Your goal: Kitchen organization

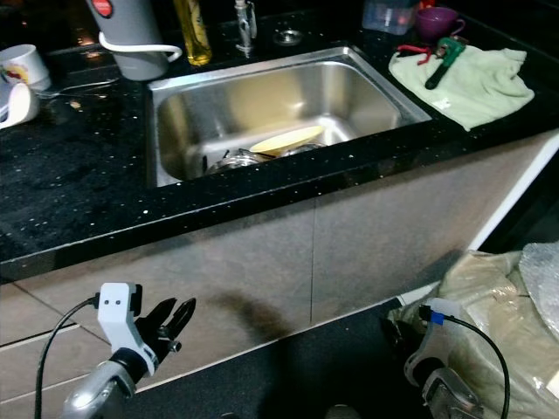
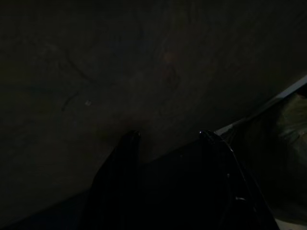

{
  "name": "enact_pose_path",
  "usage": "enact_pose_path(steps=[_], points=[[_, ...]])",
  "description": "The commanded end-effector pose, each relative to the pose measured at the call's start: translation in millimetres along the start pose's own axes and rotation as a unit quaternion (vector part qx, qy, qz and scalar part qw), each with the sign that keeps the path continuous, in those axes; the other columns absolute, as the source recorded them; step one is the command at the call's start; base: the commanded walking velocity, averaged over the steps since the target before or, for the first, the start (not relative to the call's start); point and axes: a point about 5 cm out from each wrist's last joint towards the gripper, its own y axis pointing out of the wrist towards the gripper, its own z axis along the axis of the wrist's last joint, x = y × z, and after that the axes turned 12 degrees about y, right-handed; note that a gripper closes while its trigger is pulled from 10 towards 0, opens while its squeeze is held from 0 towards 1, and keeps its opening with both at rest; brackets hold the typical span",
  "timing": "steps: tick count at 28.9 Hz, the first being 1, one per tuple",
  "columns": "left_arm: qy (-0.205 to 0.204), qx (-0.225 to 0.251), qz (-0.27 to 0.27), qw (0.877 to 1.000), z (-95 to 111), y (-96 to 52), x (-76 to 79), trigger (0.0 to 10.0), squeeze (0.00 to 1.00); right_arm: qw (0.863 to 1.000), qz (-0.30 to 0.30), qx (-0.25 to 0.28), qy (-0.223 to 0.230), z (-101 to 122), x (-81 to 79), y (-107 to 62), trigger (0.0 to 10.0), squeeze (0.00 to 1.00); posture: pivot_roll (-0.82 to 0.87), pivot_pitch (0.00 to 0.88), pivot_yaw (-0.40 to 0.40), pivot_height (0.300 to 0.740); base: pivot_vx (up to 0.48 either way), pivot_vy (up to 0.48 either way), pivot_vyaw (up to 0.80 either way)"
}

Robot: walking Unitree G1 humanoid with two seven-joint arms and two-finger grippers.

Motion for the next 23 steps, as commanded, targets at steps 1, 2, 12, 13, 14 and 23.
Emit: enact_pose_path(steps=[1, 2, 12, 13, 14, 23], points=[[0.001, -0.015, 0.013, 1.000, -7.4, -6.7, -8.3, 10.0, 0.00, 1.000, 0.001, -0.006, 0.005, -6.5, -0.3, -1.3, 10.0, 0.00, -0.12, 0.084, 0.036, 0.732, 0.000, 0.000, 0.00], [0.000, -0.017, 0.016, 1.000, -8.6, -7.3, -9.4, 10.0, 0.00, 1.000, 0.001, -0.007, 0.005, -7.0, -0.1, -1.5, 10.0, 0.00, -0.12, 0.084, 0.036, 0.732, 0.000, 0.000, 0.00], [-0.002, -0.022, 0.014, 1.000, -14.1, -5.0, -7.1, 10.0, 0.00, 1.000, -0.002, -0.010, 0.004, -9.4, 4.5, -2.4, 10.0, 0.00, -0.12, 0.059, 0.025, 0.732, 0.000, 0.000, 0.00], [-0.002, -0.022, 0.014, 1.000, -14.1, -5.0, -7.1, 10.0, 0.00, 1.000, -0.002, -0.010, 0.004, -9.4, 4.5, -2.4, 10.0, 0.00, -0.12, 0.059, 0.025, 0.732, 0.000, 0.000, 0.00], [-0.002, -0.022, 0.014, 1.000, -14.6, -4.7, -7.1, 10.0, 0.00, 1.000, -0.002, -0.011, 0.004, -9.5, 4.5, -2.3, 10.0, 0.00, -0.12, 0.062, 0.024, 0.732, 0.000, 0.000, 0.00], [-0.001, -0.030, 0.009, 1.000, -19.8, -4.6, -5.1, 10.0, 0.00, 1.000, 0.006, -0.007, 0.002, -10.1, 0.2, 0.0, 10.0, 0.00, -0.12, 0.063, 0.035, 0.732, 0.000, 0.000, 0.00]])
